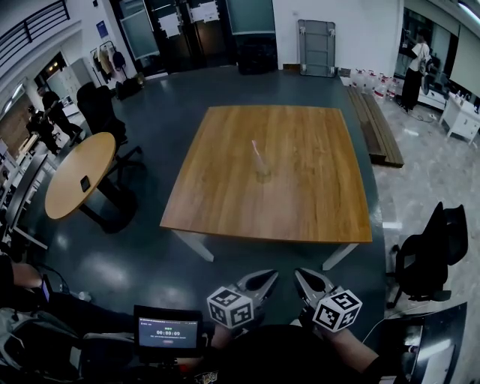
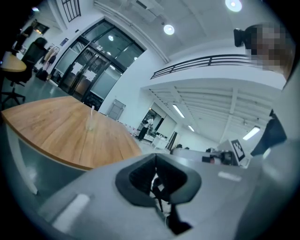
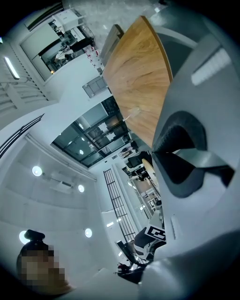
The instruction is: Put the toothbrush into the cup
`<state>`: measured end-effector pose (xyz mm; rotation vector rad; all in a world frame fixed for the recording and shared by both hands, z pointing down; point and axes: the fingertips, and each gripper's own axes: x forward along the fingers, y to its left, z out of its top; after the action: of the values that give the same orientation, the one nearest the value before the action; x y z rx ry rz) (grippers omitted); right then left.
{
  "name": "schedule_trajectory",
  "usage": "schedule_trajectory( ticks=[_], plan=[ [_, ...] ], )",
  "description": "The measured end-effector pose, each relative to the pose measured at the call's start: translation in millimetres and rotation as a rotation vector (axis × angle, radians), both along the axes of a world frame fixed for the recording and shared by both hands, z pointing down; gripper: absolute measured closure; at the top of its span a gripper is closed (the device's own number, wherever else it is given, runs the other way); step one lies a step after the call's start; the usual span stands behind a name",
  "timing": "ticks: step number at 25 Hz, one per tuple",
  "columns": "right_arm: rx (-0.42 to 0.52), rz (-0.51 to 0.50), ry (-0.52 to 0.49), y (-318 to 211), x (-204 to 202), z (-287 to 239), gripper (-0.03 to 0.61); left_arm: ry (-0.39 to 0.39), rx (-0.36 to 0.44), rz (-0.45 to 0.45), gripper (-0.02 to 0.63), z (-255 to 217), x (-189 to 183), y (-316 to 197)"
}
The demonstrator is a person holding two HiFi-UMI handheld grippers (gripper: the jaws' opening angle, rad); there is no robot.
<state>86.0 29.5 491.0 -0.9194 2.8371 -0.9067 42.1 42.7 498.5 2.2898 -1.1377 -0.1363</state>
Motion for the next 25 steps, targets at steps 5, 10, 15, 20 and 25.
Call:
schedule_trajectory(
  ticks=[5,10,15,20,25],
  plan=[
    [-0.005,-0.009,0.015,3.2,-10.0,1.4,0.572,0.013,-0.010,-0.004,0.611,2.6,-8.8,3.4],
    [-0.004,-0.016,0.018,3.3,-16.8,0.9,0.572,0.008,0.002,-0.008,0.611,0.2,-15.1,2.5],
    [-0.003,-0.018,0.015,3.8,-18.6,0.5,0.572,0.007,0.001,-0.005,0.611,-0.3,-15.8,2.5],
    [-0.002,-0.013,0.014,5.2,-16.3,0.0,0.572,0.008,-0.002,0.000,0.611,0.3,-13.5,3.6],
    [0.004,-0.010,0.011,6.8,-11.3,-0.5,0.572,0.003,0.005,0.005,0.611,-0.8,-8.0,5.3]
  ],
)
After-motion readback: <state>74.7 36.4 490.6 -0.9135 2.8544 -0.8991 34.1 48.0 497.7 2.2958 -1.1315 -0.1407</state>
